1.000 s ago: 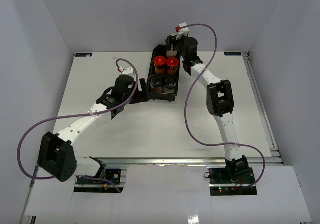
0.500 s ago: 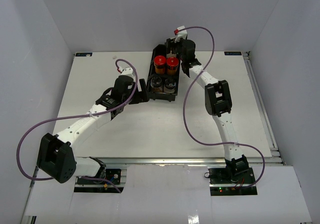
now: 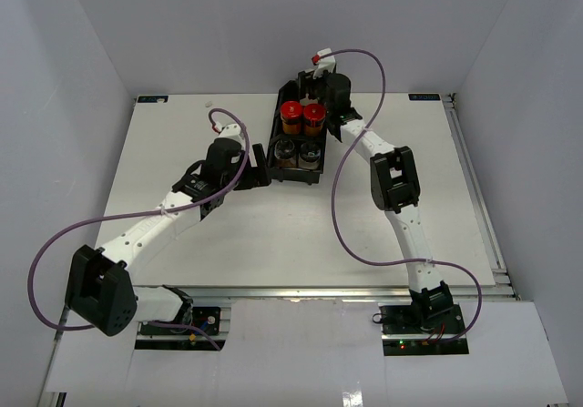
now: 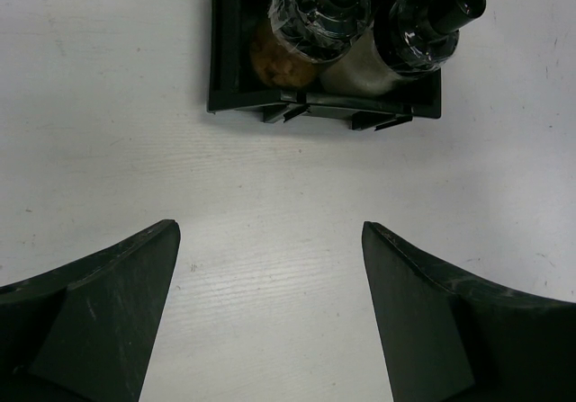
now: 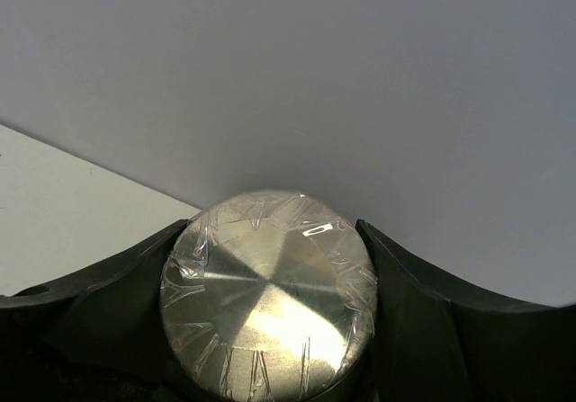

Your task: Organize the condiment bottles

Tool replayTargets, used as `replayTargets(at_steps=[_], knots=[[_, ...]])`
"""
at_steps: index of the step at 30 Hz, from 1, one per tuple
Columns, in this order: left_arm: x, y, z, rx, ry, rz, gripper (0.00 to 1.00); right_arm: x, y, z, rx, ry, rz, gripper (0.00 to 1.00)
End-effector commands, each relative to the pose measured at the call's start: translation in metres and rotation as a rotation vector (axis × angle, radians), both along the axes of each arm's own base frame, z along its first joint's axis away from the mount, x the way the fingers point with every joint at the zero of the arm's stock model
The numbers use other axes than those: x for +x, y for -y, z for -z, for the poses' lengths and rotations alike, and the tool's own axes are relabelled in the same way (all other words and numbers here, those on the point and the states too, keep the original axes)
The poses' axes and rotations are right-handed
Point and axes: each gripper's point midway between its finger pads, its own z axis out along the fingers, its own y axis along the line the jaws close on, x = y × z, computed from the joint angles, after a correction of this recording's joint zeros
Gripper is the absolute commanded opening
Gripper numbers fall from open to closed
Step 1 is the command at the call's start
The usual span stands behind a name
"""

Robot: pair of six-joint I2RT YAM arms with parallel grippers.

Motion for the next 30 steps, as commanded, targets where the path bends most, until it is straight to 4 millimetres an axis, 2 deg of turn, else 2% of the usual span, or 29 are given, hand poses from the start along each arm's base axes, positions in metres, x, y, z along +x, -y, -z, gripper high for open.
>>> replayTargets(at_steps=[1, 12, 22, 30], knots=[[0.000, -0.003, -0.019, -0.028, 0.056, -0.010, 0.93, -0.001, -0.003, -0.064, 0.055, 0.185, 0.019, 0.61], [-0.002, -0.005, -0.027, -0.039, 0.076, -0.012, 0.93, -0.001, -0.002, -0.050, 0.042, 0.168, 0.025, 0.68], [-0.003, -0.004, -0.030, -0.041, 0.083, -0.009, 0.93, -0.002, -0.005, -0.046, 0.023, 0.168, 0.007, 0.74], [-0.005, -0.006, -0.035, -0.046, 0.095, -0.011, 0.93, -0.004, -0.005, -0.038, 0.008, 0.162, 0.006, 0.75]])
